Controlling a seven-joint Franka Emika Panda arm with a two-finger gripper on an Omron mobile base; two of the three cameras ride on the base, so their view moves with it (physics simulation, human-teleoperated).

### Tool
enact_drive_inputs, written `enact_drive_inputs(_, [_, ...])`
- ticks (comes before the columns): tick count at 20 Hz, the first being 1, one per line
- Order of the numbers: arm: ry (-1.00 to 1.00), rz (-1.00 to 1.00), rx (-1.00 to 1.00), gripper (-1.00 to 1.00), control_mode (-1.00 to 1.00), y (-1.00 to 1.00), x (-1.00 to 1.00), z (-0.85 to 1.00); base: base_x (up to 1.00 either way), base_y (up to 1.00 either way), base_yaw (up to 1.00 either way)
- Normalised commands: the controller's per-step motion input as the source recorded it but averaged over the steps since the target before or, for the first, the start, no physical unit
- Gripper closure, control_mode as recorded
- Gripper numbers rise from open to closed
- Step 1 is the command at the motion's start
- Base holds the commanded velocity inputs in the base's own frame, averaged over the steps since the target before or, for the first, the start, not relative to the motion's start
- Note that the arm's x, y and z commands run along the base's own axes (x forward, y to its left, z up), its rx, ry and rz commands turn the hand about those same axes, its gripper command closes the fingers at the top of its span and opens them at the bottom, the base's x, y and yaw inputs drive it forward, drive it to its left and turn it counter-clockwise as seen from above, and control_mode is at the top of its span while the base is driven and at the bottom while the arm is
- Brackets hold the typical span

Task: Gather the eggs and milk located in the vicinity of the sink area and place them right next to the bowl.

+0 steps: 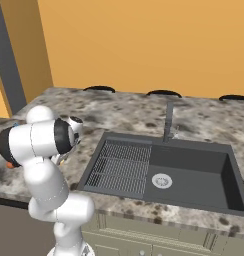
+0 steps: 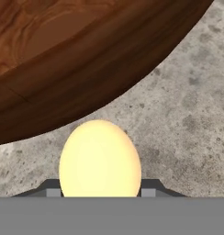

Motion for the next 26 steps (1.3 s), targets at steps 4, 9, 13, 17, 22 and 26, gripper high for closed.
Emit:
enact_drive_inputs(4, [0.00,0.00,0.00,-1.00,-1.00,0.01,0.00,0.00,0.00,0.00,0.00])
enact_drive_inputs(9, [0.00,0.00,0.00,-1.00,-1.00,0.03,0.00,0.00,0.00,0.00,0.00])
enact_drive_inputs(13, [-0.01,-0.06,0.00,-1.00,-1.00,-0.02,-0.04,0.00,0.00,0.00,0.00])
enact_drive_inputs(17, [-0.04,-0.14,0.00,-1.00,-1.00,-0.24,-0.35,0.30,0.00,0.00,0.00])
enact_drive_inputs(22, [-0.04,-0.19,0.00,-1.00,-1.00,-0.31,-0.32,0.57,0.00,0.00,0.00])
enact_drive_inputs(26, [-0.12,-0.32,0.00,-1.00,-1.00,-0.11,-0.51,0.45,0.00,0.00,0.00])
